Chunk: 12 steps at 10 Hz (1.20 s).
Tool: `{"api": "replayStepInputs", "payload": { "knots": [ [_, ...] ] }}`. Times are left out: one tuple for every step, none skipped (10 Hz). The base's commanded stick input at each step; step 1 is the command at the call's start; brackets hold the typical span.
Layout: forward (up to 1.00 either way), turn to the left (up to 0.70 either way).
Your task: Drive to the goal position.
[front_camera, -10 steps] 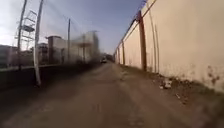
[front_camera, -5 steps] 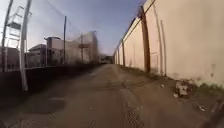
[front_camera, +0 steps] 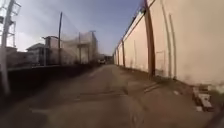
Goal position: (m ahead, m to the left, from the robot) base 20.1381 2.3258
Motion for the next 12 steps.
{"api": "replayStepInputs", "payload": {
  "knots": [
    [1.00,0.00],
    [1.00,0.00],
    [1.00,0.00],
    [1.00,0.00],
    [1.00,0.00],
    [1.00,0.00],
    [1.00,0.00],
    [1.00,0.00],
    [1.00,0.00],
    [1.00,0.00],
    [1.00,0.00],
    [1.00,0.00]
  ]
}}
